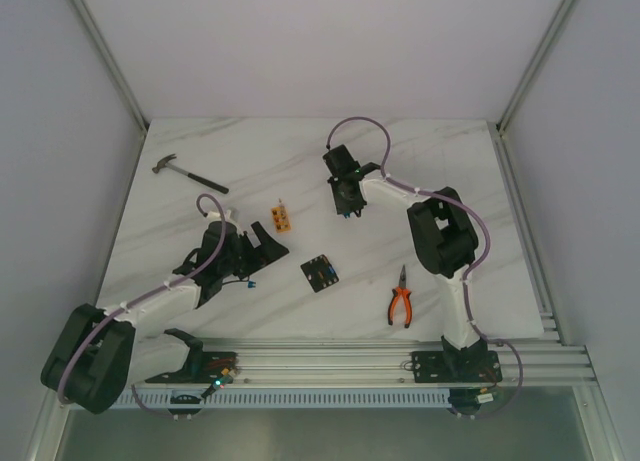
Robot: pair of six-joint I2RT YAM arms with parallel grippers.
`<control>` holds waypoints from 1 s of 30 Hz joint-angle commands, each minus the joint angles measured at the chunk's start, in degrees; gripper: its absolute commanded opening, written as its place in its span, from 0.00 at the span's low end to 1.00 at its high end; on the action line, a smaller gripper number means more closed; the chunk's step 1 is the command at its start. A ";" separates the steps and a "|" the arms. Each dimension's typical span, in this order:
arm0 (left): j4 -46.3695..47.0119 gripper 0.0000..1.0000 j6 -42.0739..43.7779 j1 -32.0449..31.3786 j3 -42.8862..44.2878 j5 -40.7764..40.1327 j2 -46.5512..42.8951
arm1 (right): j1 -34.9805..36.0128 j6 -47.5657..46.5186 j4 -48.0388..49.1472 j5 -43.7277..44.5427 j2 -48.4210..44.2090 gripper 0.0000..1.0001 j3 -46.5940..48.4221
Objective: Snap on the fuse box
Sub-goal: Pick up the fuse from the center of the board.
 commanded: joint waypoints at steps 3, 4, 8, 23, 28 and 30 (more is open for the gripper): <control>0.08 1.00 0.67 0.27 0.27 1.66 -1.68 | 0.73 -0.83 -3.03 -0.68 -1.61 0.23 -2.61; 0.35 1.00 0.71 0.28 0.40 1.72 -1.89 | 1.00 -0.54 -2.49 -0.95 -2.77 0.23 -3.14; 1.88 0.99 0.90 0.04 0.51 1.76 -2.93 | 2.36 0.70 -0.36 -0.97 -7.44 0.21 -5.39; 17.58 0.80 3.29 -7.84 -2.18 -14.35 -9.85 | 11.06 10.63 15.84 -1.88 -27.02 0.21 -18.99; 21.54 0.71 6.70 -12.18 -2.77 -20.51 -11.17 | 13.46 13.99 20.79 -1.86 -31.44 0.21 -22.12; 23.21 0.66 7.97 -13.33 -2.84 -21.24 -10.79 | 14.28 14.55 21.93 -1.37 -32.44 0.21 -22.95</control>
